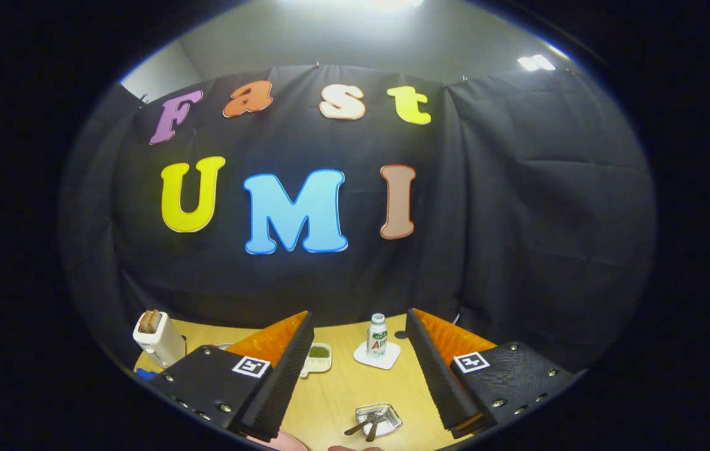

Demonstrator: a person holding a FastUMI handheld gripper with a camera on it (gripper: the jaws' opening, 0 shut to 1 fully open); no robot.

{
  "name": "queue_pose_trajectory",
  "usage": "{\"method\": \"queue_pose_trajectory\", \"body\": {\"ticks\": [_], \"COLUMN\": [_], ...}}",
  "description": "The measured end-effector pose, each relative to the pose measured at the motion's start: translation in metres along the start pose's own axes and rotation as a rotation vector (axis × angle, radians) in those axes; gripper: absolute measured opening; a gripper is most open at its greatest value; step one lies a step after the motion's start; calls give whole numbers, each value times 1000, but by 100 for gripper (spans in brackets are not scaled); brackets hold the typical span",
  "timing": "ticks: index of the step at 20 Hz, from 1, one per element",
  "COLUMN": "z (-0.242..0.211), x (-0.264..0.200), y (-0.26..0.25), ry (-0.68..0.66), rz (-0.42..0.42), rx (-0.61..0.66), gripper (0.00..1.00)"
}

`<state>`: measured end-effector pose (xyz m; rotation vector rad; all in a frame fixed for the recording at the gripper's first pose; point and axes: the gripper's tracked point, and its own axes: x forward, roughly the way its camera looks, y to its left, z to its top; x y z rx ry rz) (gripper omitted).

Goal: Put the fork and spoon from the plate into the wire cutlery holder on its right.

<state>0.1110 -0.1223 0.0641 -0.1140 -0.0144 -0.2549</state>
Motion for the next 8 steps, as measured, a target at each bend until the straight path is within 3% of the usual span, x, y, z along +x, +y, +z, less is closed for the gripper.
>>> {"method": "queue_pose_trajectory", "body": {"ticks": [8], "z": [6], "x": [-3], "y": [6], "ry": [-76], "rz": [1], "rx": [-13], "gripper": [91]}}
